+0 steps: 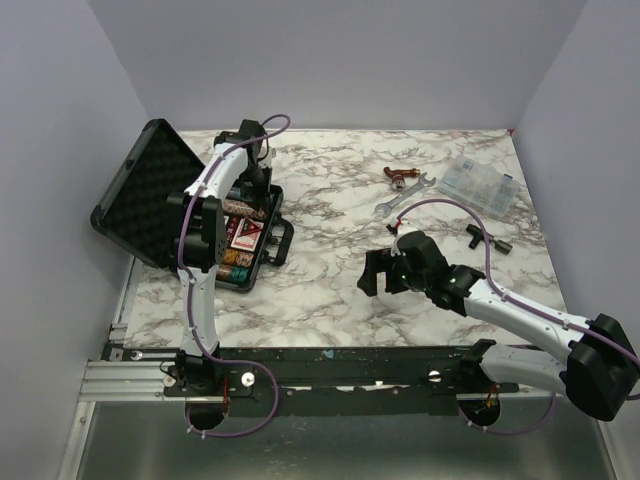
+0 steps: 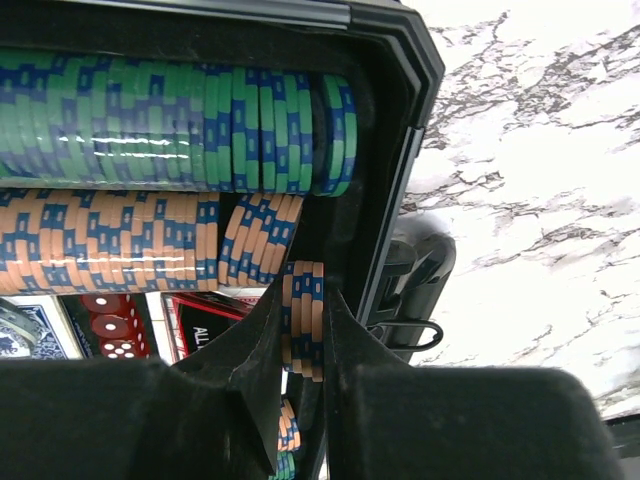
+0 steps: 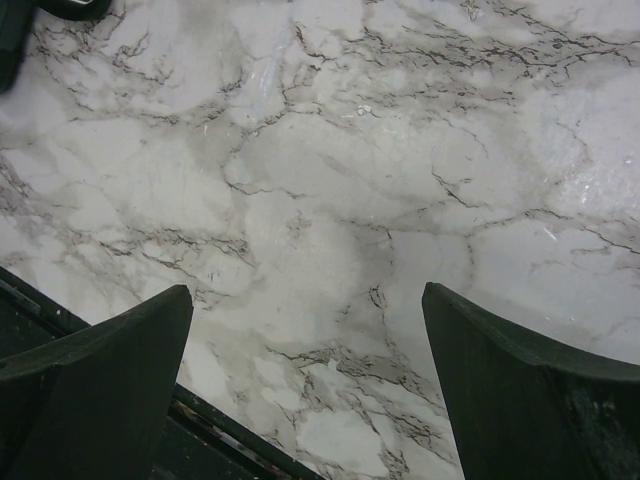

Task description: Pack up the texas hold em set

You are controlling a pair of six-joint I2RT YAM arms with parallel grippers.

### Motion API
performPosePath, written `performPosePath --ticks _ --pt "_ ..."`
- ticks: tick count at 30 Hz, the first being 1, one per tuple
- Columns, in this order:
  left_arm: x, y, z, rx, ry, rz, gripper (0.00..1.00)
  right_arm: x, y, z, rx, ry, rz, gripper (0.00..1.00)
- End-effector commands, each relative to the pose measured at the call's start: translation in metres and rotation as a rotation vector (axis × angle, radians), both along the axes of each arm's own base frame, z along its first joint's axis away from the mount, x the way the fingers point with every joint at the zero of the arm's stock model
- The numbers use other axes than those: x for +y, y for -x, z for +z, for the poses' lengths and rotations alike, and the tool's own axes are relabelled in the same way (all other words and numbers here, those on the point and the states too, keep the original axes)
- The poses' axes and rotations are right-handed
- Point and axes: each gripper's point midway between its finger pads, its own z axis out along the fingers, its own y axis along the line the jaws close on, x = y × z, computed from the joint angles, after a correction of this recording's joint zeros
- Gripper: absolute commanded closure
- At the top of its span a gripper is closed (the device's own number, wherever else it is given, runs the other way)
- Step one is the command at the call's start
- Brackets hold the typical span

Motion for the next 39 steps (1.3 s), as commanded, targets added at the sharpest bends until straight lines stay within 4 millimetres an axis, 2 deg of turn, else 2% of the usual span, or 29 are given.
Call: performPosePath --ticks 1,4,10,14,20,29,39 --pt "0.009 -0.009 -0.001 -0.015 -0.041 0.017 1.00 0.000 -0.001 0.003 -0.016 -0.014 0.005 0.00" --pt "0.016 -0.013 -0.002 -0.030 -0.075 0.031 0.99 0.000 -0.001 0.002 -0.016 -0.013 0.008 0.00" --pt "0.015 -0.013 -0.002 -0.024 -0.069 0.004 0.95 0.001 -0.001 0.002 -0.016 -0.012 0.009 0.00" --pt "0.013 -0.016 -0.001 -0.031 -0.069 0.005 0.84 0.001 -0.002 0.002 -0.016 -0.012 0.008 0.00" --pt "0.017 -0.025 0.001 -0.046 -0.096 0.002 0.81 0.001 -0.002 0.001 -0.014 -0.009 0.009 0.00" --pt "0.015 -0.021 0.000 -0.039 -0.092 -0.016 0.69 0.001 -0.002 0.001 -0.015 -0.011 0.008 0.00" --pt "0.018 -0.020 0.000 -0.045 -0.106 -0.005 0.66 0.000 -0.001 0.002 -0.018 -0.013 0.009 0.00"
